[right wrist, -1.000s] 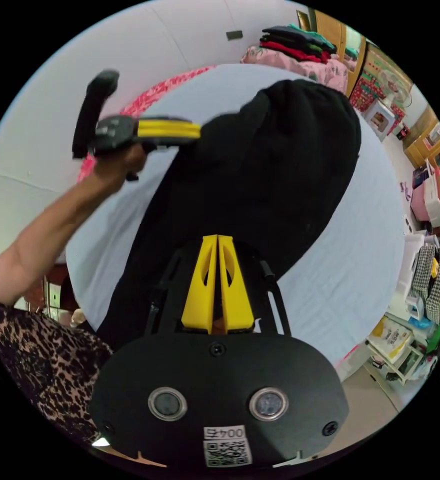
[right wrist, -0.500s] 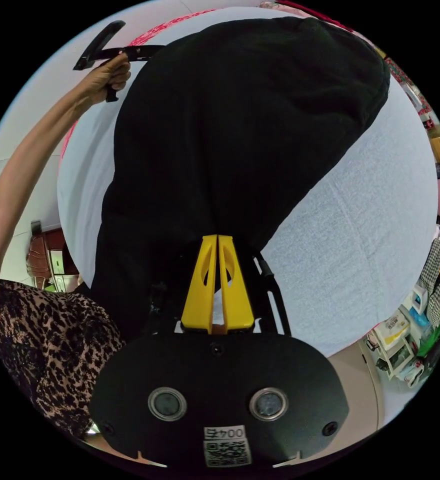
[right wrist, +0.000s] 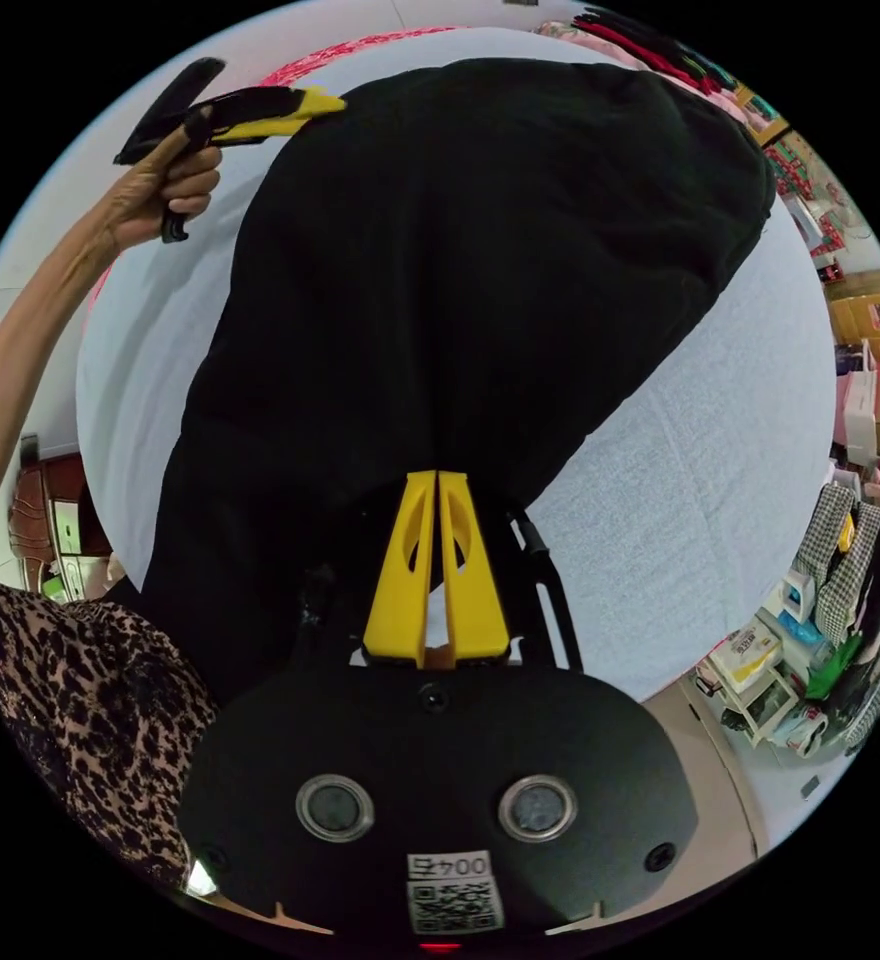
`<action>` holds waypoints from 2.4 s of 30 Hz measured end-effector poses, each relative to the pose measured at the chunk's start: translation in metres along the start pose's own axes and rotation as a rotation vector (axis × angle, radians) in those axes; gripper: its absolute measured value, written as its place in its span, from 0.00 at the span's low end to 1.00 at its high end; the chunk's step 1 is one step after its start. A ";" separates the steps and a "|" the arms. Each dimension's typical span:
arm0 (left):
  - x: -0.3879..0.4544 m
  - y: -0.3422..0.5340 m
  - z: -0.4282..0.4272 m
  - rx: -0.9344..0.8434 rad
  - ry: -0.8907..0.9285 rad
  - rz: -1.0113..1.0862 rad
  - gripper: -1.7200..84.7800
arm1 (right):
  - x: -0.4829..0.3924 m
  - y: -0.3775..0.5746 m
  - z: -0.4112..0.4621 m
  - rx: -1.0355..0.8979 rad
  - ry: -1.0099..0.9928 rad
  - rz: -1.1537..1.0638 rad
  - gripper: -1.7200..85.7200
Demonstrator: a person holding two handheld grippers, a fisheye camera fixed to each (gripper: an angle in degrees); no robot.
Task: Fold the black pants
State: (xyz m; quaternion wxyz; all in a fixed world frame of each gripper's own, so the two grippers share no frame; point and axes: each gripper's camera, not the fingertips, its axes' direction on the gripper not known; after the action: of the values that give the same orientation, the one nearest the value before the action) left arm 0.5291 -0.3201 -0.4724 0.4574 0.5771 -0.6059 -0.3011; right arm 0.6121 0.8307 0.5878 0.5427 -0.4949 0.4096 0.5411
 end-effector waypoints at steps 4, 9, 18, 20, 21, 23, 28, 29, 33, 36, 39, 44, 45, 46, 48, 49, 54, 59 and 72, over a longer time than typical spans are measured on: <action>0.028 0.002 0.005 -0.036 -0.239 0.068 0.06 | -0.008 -0.003 0.006 -0.002 0.041 -0.006 0.01; 0.002 0.021 -0.005 -0.061 -0.251 -0.056 0.05 | -0.008 0.000 0.017 0.039 0.026 0.020 0.01; 0.049 0.162 -0.053 -0.073 -0.181 -0.042 0.05 | 0.006 0.021 0.034 0.116 -0.102 0.226 0.01; 0.064 0.207 -0.055 -0.103 -0.172 -0.034 0.05 | 0.007 0.031 0.038 0.133 -0.141 0.268 0.01; 0.074 0.237 -0.056 -0.121 -0.154 -0.037 0.05 | 0.005 0.038 0.040 0.133 -0.179 0.282 0.01; 0.089 0.280 -0.058 -0.141 -0.111 -0.054 0.05 | -0.005 0.055 0.040 0.136 -0.207 0.288 0.01; 0.136 0.387 -0.051 -0.248 -0.034 -0.041 0.06 | -0.068 0.127 0.054 0.163 -0.242 0.282 0.01; 0.140 0.397 -0.050 -0.261 -0.030 -0.037 0.06 | -0.088 0.144 0.068 0.134 -0.254 0.281 0.01; 0.147 0.442 -0.045 -0.314 -0.020 -0.028 0.06 | -0.144 0.182 0.127 0.015 -0.206 0.321 0.01; 0.137 0.458 -0.045 -0.315 0.051 -0.054 0.07 | -0.160 0.194 0.144 0.066 -0.136 0.344 0.01; 0.133 0.466 -0.042 -0.334 0.067 -0.047 0.09 | -0.159 0.194 0.162 0.083 -0.140 0.405 0.01; 0.129 0.478 -0.044 -0.297 0.088 -0.075 0.10 | -0.149 0.206 0.179 0.123 -0.170 0.390 0.02; 0.129 0.481 -0.045 -0.290 0.090 -0.081 0.10 | -0.143 0.211 0.179 0.106 -0.198 0.356 0.02; 0.128 0.485 -0.046 -0.283 0.087 -0.091 0.10 | -0.139 0.215 0.178 0.100 -0.222 0.340 0.03; 0.128 0.489 -0.051 -0.257 0.093 -0.104 0.11 | -0.124 0.247 0.175 0.162 -0.365 0.318 0.07; 0.128 0.491 -0.056 -0.224 0.085 -0.114 0.11 | -0.120 0.258 0.176 0.184 -0.394 0.324 0.08; 0.127 0.505 -0.061 -0.180 0.055 -0.163 0.11 | -0.094 0.339 0.220 0.319 -0.638 0.404 0.12; 0.130 0.517 -0.057 -0.173 0.044 -0.211 0.11 | -0.100 0.356 0.261 0.352 -0.704 0.399 0.11; 0.134 0.528 -0.066 -0.140 -0.002 -0.254 0.07 | -0.107 0.359 0.306 0.310 -0.619 0.393 0.08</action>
State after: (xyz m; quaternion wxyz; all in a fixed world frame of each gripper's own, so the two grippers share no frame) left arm 0.3759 -0.3592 0.0530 0.4541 0.6155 -0.5059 -0.3988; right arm 0.2190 1.0843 0.7122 0.5950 -0.1328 0.3903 0.6899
